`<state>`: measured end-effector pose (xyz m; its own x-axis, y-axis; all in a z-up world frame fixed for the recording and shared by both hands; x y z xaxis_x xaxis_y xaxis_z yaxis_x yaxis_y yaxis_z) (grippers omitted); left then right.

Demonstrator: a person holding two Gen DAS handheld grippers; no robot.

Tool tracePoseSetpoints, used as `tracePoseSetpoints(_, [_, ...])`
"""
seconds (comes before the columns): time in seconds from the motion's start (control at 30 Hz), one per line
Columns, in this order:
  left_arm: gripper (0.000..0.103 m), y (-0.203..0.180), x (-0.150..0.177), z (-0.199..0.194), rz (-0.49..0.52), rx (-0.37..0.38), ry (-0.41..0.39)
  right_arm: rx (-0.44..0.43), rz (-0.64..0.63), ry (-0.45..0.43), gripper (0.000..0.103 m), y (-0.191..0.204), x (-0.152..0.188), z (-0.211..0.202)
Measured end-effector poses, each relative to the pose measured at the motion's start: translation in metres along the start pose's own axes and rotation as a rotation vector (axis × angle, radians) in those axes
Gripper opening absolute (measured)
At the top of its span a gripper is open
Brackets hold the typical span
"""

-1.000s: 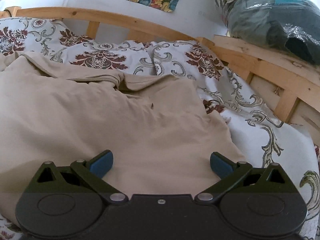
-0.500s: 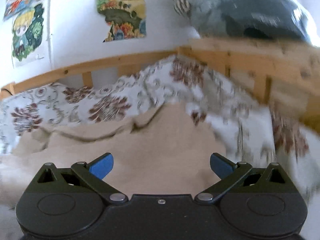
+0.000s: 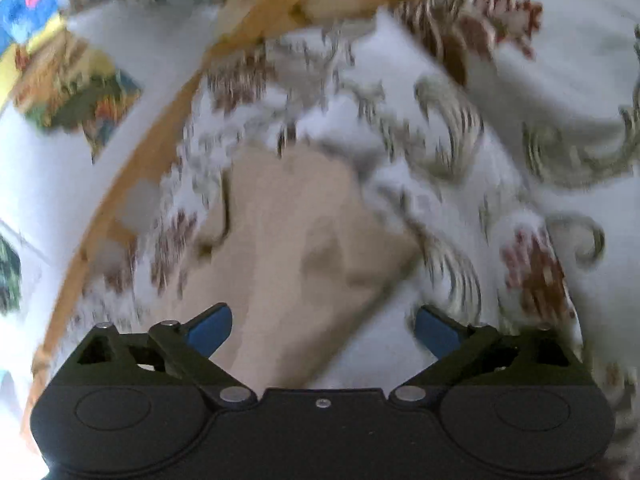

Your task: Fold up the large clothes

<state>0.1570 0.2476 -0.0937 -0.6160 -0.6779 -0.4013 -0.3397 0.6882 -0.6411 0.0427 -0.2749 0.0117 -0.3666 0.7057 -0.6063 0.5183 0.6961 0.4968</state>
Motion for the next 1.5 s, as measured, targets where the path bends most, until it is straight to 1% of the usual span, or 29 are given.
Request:
tracePoseSetpoints(0.03, [0.087, 0.001, -0.001, -0.001, -0.009, -0.012, -0.008, 0.007, -0.02, -0.019, 0.084, 0.001, -0.002, 0.001])
tracePoseSetpoints(0.07, [0.083, 0.003, -0.004, -0.001, -0.023, -0.024, -0.019, 0.024, -0.018, -0.022, 0.079, 0.001, -0.002, 0.004])
tracePoseSetpoints(0.13, [0.066, 0.008, -0.004, -0.004, -0.056, -0.039, -0.027, 0.048, 0.04, -0.023, 0.063, -0.008, -0.001, 0.007])
tracePoseSetpoints(0.17, [0.06, 0.011, -0.005, -0.004, -0.078, -0.046, -0.034, 0.058, 0.079, -0.015, 0.051, -0.014, -0.001, 0.008])
tracePoseSetpoints(0.2, [0.046, 0.014, -0.006, -0.005, -0.093, -0.057, -0.04, 0.053, 0.108, -0.012, 0.046, -0.02, -0.001, 0.01])
tracePoseSetpoints(0.23, [0.026, 0.017, -0.006, -0.005, -0.104, -0.074, -0.044, 0.045, 0.131, -0.019, 0.042, -0.025, -0.003, 0.01])
tracePoseSetpoints(0.27, [0.02, 0.019, -0.008, -0.005, -0.115, -0.088, -0.049, 0.041, 0.132, -0.022, 0.035, -0.027, -0.002, 0.009])
tracePoseSetpoints(0.3, [0.013, 0.021, -0.008, -0.005, -0.13, -0.077, -0.05, 0.036, 0.124, -0.026, 0.029, -0.026, -0.002, 0.008])
tracePoseSetpoints(0.33, [0.007, 0.02, -0.009, -0.006, -0.129, -0.071, -0.053, 0.028, 0.111, -0.032, 0.025, -0.025, -0.003, 0.006])
tracePoseSetpoints(0.4, [0.004, 0.008, -0.009, -0.013, -0.076, -0.093, -0.073, 0.023, 0.079, -0.04, 0.013, -0.019, -0.004, 0.0])
tracePoseSetpoints(0.5, [0.002, -0.003, -0.011, -0.035, -0.063, -0.069, -0.113, 0.019, 0.015, -0.061, 0.005, -0.006, -0.005, -0.023])
tracePoseSetpoints(0.53, [0.002, -0.005, -0.013, -0.043, -0.062, -0.06, -0.118, 0.01, 0.004, -0.064, 0.005, -0.003, -0.006, -0.032])
tracePoseSetpoints(0.63, [0.001, -0.009, -0.015, -0.07, -0.031, -0.059, -0.134, -0.005, -0.036, -0.052, 0.004, 0.004, -0.003, -0.062])
tracePoseSetpoints(0.73, [0.001, 0.0, -0.012, -0.093, -0.027, -0.059, -0.128, 0.01, -0.06, -0.038, 0.004, 0.005, 0.006, -0.091])
tracePoseSetpoints(0.83, [0.001, 0.008, -0.002, -0.101, 0.025, -0.062, -0.112, 0.042, -0.072, -0.004, 0.004, 0.004, 0.009, -0.096])
tracePoseSetpoints(0.93, [0.003, 0.017, 0.004, -0.094, 0.036, -0.035, -0.098, 0.095, -0.08, 0.018, 0.01, 0.004, 0.012, -0.087])
tracePoseSetpoints(0.97, [0.003, 0.018, 0.005, -0.091, 0.034, -0.034, -0.091, 0.117, -0.092, 0.027, 0.018, 0.005, 0.014, -0.083])
tracePoseSetpoints(1.0, [0.005, 0.019, 0.005, -0.088, 0.034, -0.03, -0.09, 0.136, -0.101, 0.034, 0.021, 0.005, 0.016, -0.079])
tracePoseSetpoints(1.07, [0.015, 0.023, 0.007, -0.084, 0.035, -0.028, -0.087, 0.16, -0.111, 0.041, 0.026, 0.005, 0.018, -0.074])
tracePoseSetpoints(1.1, [0.032, 0.023, 0.008, -0.081, 0.037, -0.026, -0.079, 0.167, -0.12, 0.045, 0.032, 0.005, 0.02, -0.072])
tracePoseSetpoints(1.13, [0.052, 0.025, 0.01, -0.079, 0.036, -0.024, -0.072, 0.175, -0.133, 0.045, 0.034, 0.007, 0.021, -0.07])
tracePoseSetpoints(1.17, [0.058, 0.026, 0.012, -0.077, 0.032, -0.026, -0.07, 0.189, -0.152, 0.042, 0.039, 0.01, 0.023, -0.069])
tracePoseSetpoints(1.2, [0.066, 0.026, 0.015, -0.076, 0.029, -0.03, -0.075, 0.205, -0.176, 0.035, 0.048, 0.013, 0.024, -0.068])
tracePoseSetpoints(1.23, [0.074, 0.027, 0.018, -0.075, 0.032, -0.032, -0.079, 0.219, -0.199, 0.023, 0.054, 0.016, 0.026, -0.067])
tracePoseSetpoints(1.27, [0.077, 0.027, 0.021, -0.072, 0.04, -0.035, -0.074, 0.238, -0.231, -0.003, 0.066, 0.02, 0.028, -0.066])
tracePoseSetpoints(1.3, [0.081, 0.028, 0.024, -0.068, 0.046, -0.039, -0.065, 0.264, -0.27, -0.046, 0.077, 0.025, 0.029, -0.067])
tracePoseSetpoints(1.4, [0.085, 0.03, 0.029, -0.059, 0.045, -0.054, -0.069, 0.307, -0.424, -0.179, 0.085, 0.045, 0.035, -0.066])
tracePoseSetpoints(1.43, [0.086, 0.03, 0.029, -0.057, 0.045, -0.056, -0.079, 0.301, -0.497, -0.219, 0.087, 0.056, 0.04, -0.063])
tracePoseSetpoints(1.5, [0.086, 0.028, 0.028, -0.055, 0.052, -0.069, -0.092, 0.259, -0.634, -0.259, 0.094, 0.075, 0.052, -0.054])
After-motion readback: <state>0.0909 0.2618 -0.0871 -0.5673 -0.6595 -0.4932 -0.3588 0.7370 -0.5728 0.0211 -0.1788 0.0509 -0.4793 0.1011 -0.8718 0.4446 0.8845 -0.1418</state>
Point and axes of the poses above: each gripper's, at about its wrist camera, not at the fingertips, and z roughly the way its jaws point, y to its left, x to its underside, the point moved 1 cm from there along z, roughly the way its jaws point, and after that the axes turned 3 degrees about -z, right-handed, at the moved point
